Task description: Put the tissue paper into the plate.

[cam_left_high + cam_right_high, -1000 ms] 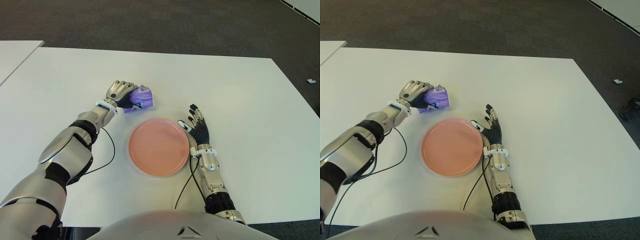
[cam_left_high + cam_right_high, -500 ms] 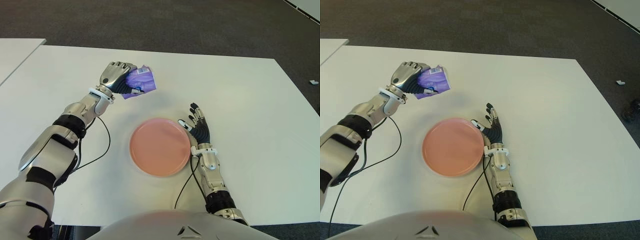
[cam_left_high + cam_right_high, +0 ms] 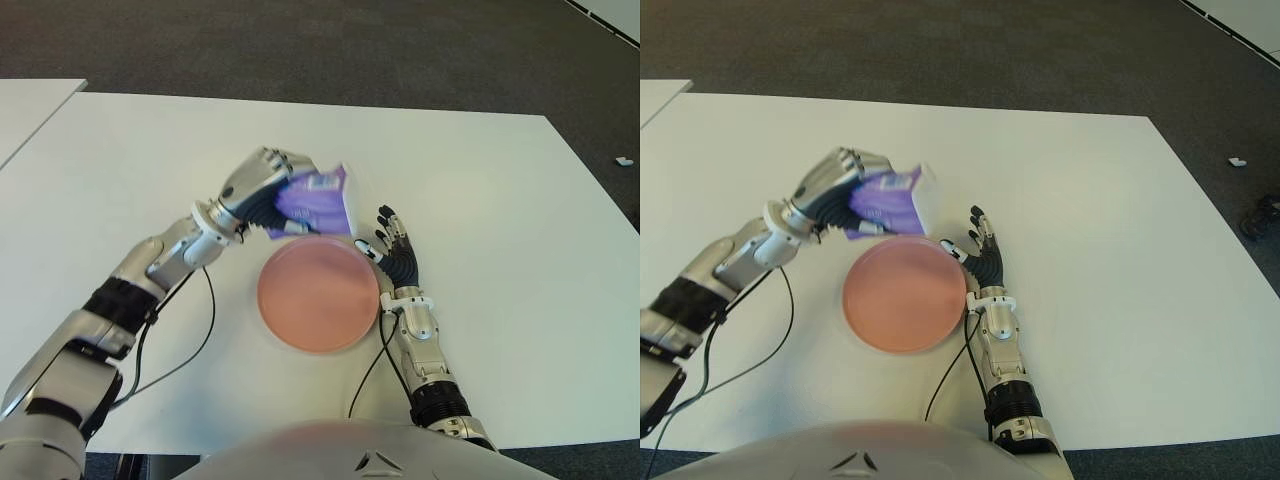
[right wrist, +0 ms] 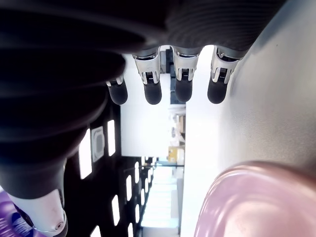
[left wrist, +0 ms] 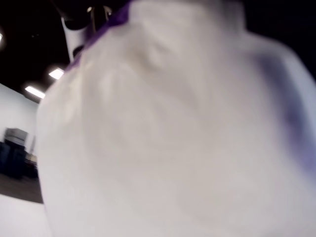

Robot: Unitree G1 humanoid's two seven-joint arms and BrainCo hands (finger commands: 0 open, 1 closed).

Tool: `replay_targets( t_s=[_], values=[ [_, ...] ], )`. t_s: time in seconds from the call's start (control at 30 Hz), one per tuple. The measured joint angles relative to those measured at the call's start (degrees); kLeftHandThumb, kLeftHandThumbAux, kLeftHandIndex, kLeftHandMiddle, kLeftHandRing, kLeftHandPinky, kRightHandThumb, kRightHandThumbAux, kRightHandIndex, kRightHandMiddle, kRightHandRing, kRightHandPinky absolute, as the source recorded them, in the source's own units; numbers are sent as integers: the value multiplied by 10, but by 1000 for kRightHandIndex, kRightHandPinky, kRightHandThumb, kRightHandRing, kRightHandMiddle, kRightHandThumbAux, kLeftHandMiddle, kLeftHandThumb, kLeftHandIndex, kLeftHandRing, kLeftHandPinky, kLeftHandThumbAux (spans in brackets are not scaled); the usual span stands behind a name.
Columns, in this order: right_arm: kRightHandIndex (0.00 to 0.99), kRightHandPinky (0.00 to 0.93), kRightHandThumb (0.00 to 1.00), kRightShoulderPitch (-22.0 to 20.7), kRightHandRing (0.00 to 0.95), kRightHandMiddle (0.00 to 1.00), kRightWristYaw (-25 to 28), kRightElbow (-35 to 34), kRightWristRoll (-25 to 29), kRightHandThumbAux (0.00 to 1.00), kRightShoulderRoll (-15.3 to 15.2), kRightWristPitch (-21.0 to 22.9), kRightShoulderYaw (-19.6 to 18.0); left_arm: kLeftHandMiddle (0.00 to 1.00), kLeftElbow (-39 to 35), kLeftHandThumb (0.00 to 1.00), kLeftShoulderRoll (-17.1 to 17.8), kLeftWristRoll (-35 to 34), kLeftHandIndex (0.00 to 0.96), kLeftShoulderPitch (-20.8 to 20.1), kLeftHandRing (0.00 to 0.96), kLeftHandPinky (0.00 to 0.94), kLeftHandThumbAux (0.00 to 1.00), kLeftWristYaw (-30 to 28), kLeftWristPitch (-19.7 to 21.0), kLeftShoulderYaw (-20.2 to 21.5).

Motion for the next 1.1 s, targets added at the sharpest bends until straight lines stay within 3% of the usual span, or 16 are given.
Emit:
replay_targets(
  t_s=[0.2, 0.43, 0.67, 1.1],
  values=[
    [0, 0, 22, 0, 0, 0, 0, 4, 0, 686, 0, 0, -1, 850, -89, 744, 24, -42, 444, 61, 853, 850, 696, -129, -18, -2],
    [0, 0, 8, -2, 0, 0, -2, 8, -1, 692, -1, 0, -1, 839, -138, 743, 53, -75, 444, 68, 844, 841, 697, -249, -17, 11],
    [0, 0, 7, -5, 0, 0, -5, 10, -1, 692, -2, -1, -1, 839, -147, 742, 49, -75, 443, 68, 843, 845, 698, -298, -23, 15],
    [0, 0, 8, -9, 0, 0, -5, 17, -1, 685, -2, -5, -1, 837, -107, 740, 30, -4, 442, 60, 843, 851, 699, -323, -71, 10]
  ],
)
